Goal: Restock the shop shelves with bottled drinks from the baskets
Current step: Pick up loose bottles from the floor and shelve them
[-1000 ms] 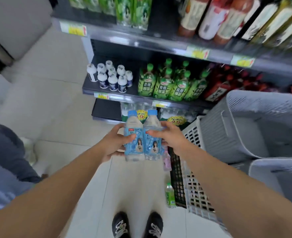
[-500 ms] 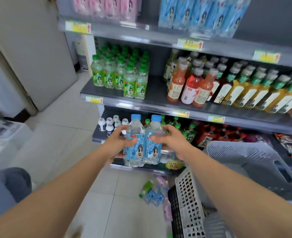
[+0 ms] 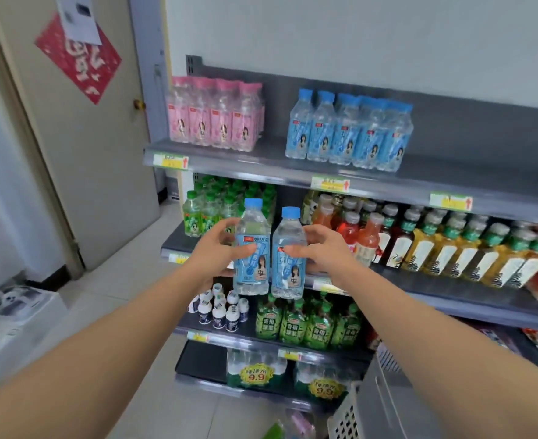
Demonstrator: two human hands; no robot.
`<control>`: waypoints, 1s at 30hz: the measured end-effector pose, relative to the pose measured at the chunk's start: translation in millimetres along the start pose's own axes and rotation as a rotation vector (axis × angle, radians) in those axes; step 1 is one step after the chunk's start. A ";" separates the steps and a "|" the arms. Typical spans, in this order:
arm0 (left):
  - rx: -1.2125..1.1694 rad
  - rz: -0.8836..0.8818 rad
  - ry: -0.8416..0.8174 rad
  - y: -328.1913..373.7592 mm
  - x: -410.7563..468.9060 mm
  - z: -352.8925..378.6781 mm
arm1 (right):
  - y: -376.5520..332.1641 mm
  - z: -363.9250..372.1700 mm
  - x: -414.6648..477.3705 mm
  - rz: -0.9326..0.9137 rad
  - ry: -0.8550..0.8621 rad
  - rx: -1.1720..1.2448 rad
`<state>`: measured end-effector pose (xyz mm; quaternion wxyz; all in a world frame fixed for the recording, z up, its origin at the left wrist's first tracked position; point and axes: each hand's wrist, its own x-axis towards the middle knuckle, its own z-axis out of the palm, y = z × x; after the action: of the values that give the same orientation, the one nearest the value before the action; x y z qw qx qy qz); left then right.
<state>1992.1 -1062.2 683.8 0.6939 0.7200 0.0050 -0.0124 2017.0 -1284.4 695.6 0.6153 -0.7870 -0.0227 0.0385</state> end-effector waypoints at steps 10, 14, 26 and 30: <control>-0.029 0.180 -0.124 85.0 61.5 2.1 | -72.6 -27.6 41.2 -0.156 0.140 -0.012; -0.037 0.225 -0.179 113.1 83.9 14.7 | -89.2 -52.8 54.5 -0.184 0.246 -0.009; -0.082 0.285 -0.221 155.7 154.4 102.8 | -111.7 -168.3 94.4 -0.300 0.422 0.002; -0.052 0.311 -0.220 165.5 177.4 134.8 | -118.5 -208.9 116.4 -0.310 0.408 -0.035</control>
<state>2172.1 -1204.8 839.8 0.7022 0.6882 -0.1818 0.0164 2152.9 -1448.0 856.8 0.5922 -0.7760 -0.0190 -0.2162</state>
